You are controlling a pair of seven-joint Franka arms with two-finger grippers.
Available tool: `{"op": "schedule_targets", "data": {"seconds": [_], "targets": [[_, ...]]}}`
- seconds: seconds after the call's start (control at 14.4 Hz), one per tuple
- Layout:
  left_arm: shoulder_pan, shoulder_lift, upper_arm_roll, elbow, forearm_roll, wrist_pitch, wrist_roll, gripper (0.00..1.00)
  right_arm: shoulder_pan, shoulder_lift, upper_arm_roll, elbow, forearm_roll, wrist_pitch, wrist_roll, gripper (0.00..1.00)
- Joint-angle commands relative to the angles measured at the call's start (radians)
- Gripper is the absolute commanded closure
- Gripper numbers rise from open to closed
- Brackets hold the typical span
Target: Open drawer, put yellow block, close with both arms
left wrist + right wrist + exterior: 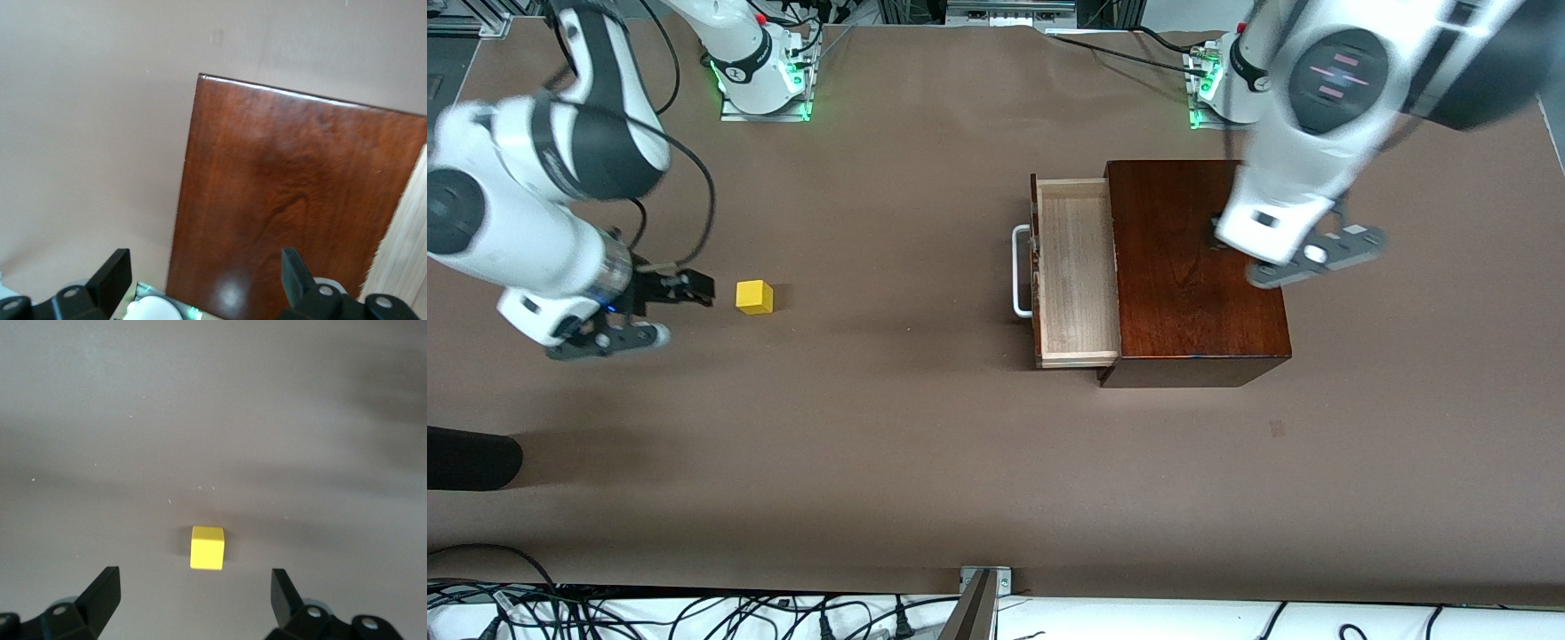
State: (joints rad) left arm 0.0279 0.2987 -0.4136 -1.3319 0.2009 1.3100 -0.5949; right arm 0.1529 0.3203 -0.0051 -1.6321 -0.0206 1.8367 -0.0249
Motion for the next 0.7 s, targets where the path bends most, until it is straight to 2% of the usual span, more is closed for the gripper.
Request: {"op": "schedule_targets", "data": {"seconds": [0.0,0.07,0.14,0.21,0.28,0.49,0.63], "targets": [[0.182,-0.027,0.016,-0.018,-0.185,0.027,0.240,0.00,0.005,-0.020,0.002,-0.089,0.002,0.073,0.011,0.00],[0.146,-0.067,0.117,-0.039,-0.195,0.078,0.320,0.00,0.005,-0.020,0.002,-0.128,0.004,0.110,0.023,0.00],[0.065,-0.099,0.239,-0.084,-0.205,0.133,0.381,0.00,0.005,-0.020,0.002,-0.170,0.004,0.154,0.035,0.00],[0.019,-0.137,0.324,-0.125,-0.219,0.178,0.444,0.00,0.004,-0.021,0.002,-0.207,0.004,0.186,0.036,0.00],[0.001,-0.183,0.361,-0.185,-0.225,0.227,0.514,0.00,0.005,-0.024,0.004,-0.242,0.005,0.211,0.040,0.00],[-0.037,-0.363,0.395,-0.376,-0.203,0.409,0.626,0.00,0.005,-0.024,0.014,-0.302,0.021,0.254,0.098,0.00],[-0.062,-0.382,0.398,-0.406,-0.146,0.416,0.606,0.00,0.005,-0.024,0.014,-0.354,0.024,0.298,0.111,0.00]]}}
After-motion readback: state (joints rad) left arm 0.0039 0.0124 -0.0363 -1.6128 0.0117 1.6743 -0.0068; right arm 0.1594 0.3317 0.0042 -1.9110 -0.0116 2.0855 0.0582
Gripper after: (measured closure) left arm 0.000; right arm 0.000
